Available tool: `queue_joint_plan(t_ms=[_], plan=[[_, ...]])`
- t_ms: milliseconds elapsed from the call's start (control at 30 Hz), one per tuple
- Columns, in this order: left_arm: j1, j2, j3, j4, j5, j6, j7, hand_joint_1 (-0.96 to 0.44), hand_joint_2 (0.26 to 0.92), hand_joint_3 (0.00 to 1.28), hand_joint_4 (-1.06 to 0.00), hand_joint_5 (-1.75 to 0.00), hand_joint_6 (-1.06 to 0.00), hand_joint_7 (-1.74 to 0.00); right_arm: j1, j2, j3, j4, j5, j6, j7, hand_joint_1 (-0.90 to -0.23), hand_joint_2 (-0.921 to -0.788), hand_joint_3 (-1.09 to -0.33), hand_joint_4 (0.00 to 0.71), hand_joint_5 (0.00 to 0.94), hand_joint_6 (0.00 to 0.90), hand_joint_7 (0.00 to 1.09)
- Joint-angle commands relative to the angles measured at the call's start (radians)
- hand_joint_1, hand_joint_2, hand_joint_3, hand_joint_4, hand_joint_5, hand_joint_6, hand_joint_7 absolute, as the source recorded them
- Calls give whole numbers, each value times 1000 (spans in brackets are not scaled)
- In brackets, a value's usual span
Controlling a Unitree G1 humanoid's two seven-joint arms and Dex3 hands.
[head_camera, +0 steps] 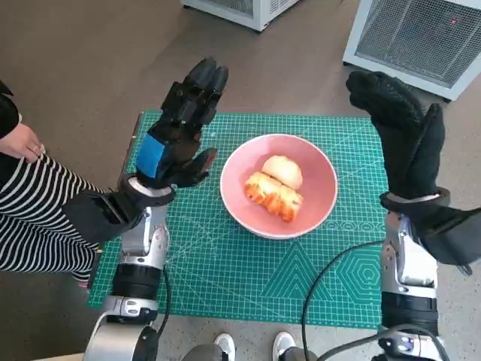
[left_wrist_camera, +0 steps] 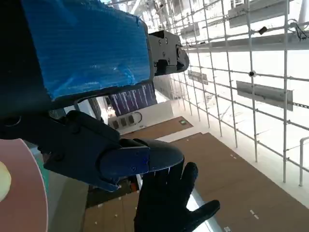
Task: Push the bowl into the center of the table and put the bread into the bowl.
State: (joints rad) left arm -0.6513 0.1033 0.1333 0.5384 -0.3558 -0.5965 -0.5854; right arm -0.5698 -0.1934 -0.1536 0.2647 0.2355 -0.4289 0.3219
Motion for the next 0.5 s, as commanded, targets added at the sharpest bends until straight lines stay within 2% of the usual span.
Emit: queue_joint_plan(t_ms=[33, 500], plan=[[-10, -11, 6, 7, -1, -10, 3, -688, 921, 501, -50, -7, 1, -337, 15, -6, 0, -5, -15, 21, -13, -669, -921, -694, 153, 1, 56, 473], [-16, -11, 1, 2, 9, 3, 11, -685, 921, 479, -60, -10, 1, -364, 22, -7, 1, -21, -28, 22, -35, -675, -921, -693, 154, 1, 52, 481]])
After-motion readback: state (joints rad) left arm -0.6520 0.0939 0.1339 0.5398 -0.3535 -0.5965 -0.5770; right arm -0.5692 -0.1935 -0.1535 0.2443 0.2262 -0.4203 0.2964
